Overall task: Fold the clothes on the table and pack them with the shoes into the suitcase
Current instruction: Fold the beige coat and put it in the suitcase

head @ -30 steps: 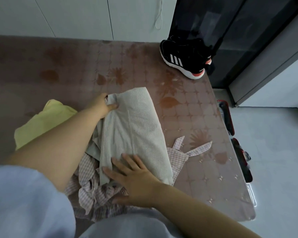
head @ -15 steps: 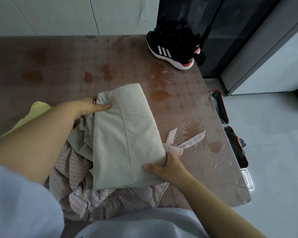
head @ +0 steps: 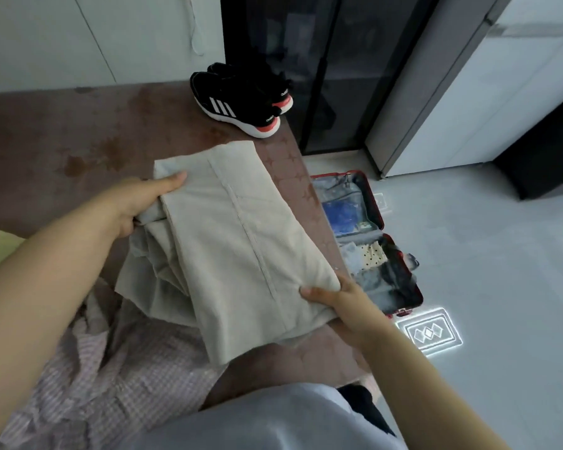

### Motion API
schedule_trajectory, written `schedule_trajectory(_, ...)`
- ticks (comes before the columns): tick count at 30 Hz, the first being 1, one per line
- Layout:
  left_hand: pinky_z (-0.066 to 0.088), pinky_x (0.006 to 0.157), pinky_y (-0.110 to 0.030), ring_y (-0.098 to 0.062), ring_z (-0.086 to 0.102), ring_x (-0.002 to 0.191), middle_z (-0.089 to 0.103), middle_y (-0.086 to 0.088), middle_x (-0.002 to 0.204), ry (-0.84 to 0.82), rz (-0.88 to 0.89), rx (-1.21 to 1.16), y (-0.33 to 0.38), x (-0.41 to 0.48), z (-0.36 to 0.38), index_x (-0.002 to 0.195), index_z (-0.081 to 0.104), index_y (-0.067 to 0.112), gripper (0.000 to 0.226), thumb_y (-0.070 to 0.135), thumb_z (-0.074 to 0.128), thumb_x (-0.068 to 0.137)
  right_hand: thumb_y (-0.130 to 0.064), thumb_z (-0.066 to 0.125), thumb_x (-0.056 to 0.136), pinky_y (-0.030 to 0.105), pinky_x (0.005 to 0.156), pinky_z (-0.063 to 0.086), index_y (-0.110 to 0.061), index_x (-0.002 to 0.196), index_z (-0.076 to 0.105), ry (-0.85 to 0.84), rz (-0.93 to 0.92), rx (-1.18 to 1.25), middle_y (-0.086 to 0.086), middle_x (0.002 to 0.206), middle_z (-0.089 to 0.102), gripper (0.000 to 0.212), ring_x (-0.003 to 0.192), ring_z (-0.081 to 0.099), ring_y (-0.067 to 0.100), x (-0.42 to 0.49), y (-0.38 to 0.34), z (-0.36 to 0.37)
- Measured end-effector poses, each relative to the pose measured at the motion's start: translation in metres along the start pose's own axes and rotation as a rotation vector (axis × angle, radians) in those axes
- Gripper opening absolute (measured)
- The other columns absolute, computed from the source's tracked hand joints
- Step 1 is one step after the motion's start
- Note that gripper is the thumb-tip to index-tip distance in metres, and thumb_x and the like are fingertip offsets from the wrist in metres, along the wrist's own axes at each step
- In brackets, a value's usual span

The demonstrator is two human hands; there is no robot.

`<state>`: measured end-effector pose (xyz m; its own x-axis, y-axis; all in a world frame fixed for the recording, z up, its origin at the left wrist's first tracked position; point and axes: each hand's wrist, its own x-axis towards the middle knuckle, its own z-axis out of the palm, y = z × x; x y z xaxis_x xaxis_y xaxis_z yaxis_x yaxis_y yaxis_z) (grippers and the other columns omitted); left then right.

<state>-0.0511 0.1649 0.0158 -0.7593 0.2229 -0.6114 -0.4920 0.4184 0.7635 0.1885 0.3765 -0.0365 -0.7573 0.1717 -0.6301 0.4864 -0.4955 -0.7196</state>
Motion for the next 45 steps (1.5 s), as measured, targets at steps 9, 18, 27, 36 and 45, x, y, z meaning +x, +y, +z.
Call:
schedule_trajectory(9,0.057,0.065,-0.033,-0.020,0.071,0.077,0.075,-0.001,0.084,-0.223,0.170,0.062,0.085,0.006,0.231,0.086,0.071,0.020,0.095,0.055,0.086,0.000,-0.020,0.089,0.048,0.034,0.071,0.057,-0.003,0.114,0.059,0.018,-0.097,0.071,0.013,0.108,0.069,0.075,0.098,0.067,0.029,0.000,-0.069,-0.234)
schedule_trajectory(18,0.045,0.095,-0.039,-0.024,0.058,0.101,0.062,-0.003,0.111,-0.036,0.019,0.009,0.056,0.103,0.493,0.107,0.061,0.016,0.050,0.043,0.076,0.068,-0.010,0.077,0.066,0.030,0.066,0.057,-0.004,0.112,0.059,0.188,0.028,0.067,0.012,0.101,0.072,0.051,0.092,0.069,0.028,0.039,-0.087,-0.450)
schedule_trajectory(27,0.044,0.095,-0.038,-0.030,0.057,0.107,0.063,-0.008,0.109,-0.017,0.023,0.139,-0.101,0.299,0.647,0.107,0.060,0.009,0.029,0.032,0.060,0.088,-0.006,0.073,0.077,0.036,0.072,0.054,-0.013,0.114,0.057,0.473,0.102,-0.042,0.009,0.104,0.067,0.042,0.095,0.064,0.028,0.211,0.042,-0.583)
schedule_trajectory(36,0.039,0.093,-0.030,-0.028,0.052,0.116,0.057,-0.007,0.121,-0.104,0.056,0.289,-0.260,0.493,0.759,0.125,0.053,0.005,0.046,0.036,0.053,0.092,-0.013,0.071,0.080,0.030,0.069,0.054,-0.021,0.116,0.049,0.531,0.120,-0.237,-0.004,0.104,0.061,0.043,0.090,0.059,0.016,0.398,0.192,-0.706)
schedule_trajectory(45,0.029,0.106,-0.041,-0.033,0.034,0.128,0.035,-0.014,0.140,0.169,0.685,1.018,-0.342,0.522,0.804,0.144,0.024,0.019,0.067,0.026,0.058,0.087,-0.034,0.060,0.087,0.028,0.070,0.045,-0.015,0.130,0.039,0.604,0.300,-0.863,-0.003,0.095,0.055,0.051,0.079,0.053,0.015,0.494,0.278,-0.740)
